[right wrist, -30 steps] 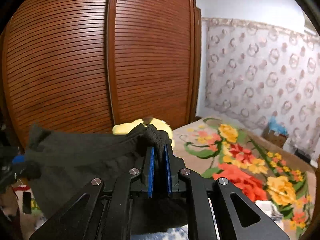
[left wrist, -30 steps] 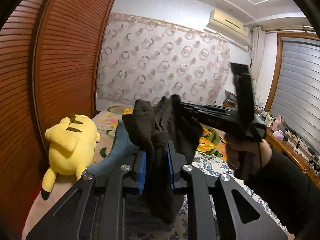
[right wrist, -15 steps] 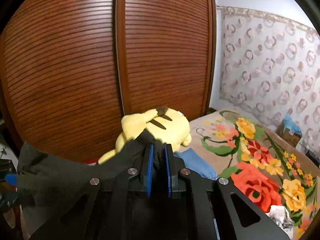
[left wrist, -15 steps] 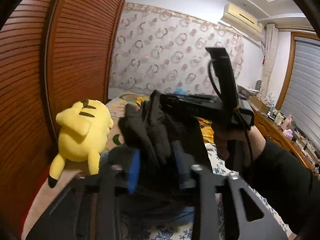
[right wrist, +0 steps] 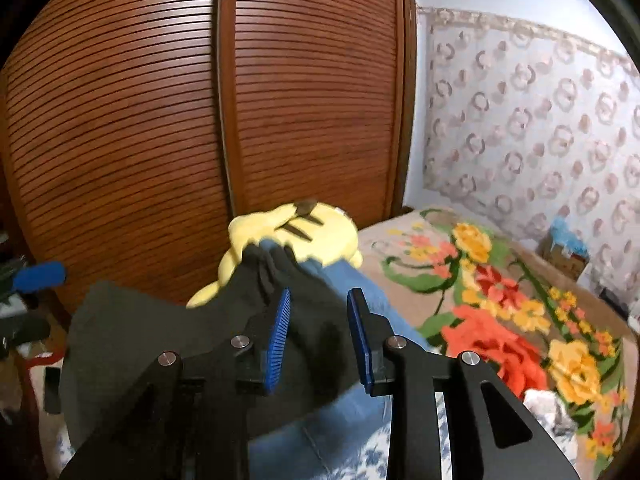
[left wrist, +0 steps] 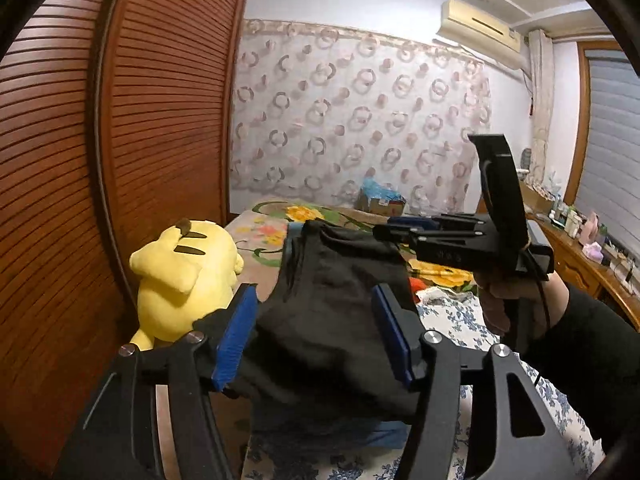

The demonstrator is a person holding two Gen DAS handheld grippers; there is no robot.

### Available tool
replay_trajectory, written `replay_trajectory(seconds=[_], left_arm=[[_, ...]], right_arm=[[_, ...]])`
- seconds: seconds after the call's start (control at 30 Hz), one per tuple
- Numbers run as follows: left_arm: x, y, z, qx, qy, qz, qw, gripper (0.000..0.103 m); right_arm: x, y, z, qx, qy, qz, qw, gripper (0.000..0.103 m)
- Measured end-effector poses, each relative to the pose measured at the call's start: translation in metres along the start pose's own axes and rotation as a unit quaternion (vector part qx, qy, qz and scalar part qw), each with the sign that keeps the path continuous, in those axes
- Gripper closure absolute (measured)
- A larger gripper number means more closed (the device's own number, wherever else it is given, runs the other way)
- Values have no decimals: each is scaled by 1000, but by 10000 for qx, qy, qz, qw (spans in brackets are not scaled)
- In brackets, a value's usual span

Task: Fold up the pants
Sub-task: 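Lower the bundle onto the jeans stack and open both tools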

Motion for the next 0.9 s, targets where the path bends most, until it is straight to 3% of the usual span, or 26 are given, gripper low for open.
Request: replay_trajectory(seconds=[0.1, 0.27, 0.5, 0.67, 0.9], left_arm=[[-17, -2, 13, -71, 335, 113, 9994, 42], [-36, 7, 38, -3, 719, -75, 9974, 42], [-41, 7, 52, 48, 877, -118, 9961, 42], [-34, 6, 49, 60, 878, -165, 9960, 42], [-9, -1, 43, -8, 762, -185, 9969, 42]], right_arm=[[-2, -4, 6, -17, 116, -163, 9998, 72], [-22, -23, 2, -253, 261, 67, 9993, 72], [-40, -27, 6, -420, 349, 42, 9985, 72], [-26, -18, 5, -452, 242, 195, 9985, 72], [26, 15, 23, -590, 2, 510, 9970, 72]])
Point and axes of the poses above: each gripper's, at about its wrist camera, not at the fingertips, and x roughly against the way its jaws point, y to its left, z to its underside, the point moved 10 cm from there along -x, roughly the way its jaws point, and after that the axes turned 9 degrees about -x, right-handed, at the moved point
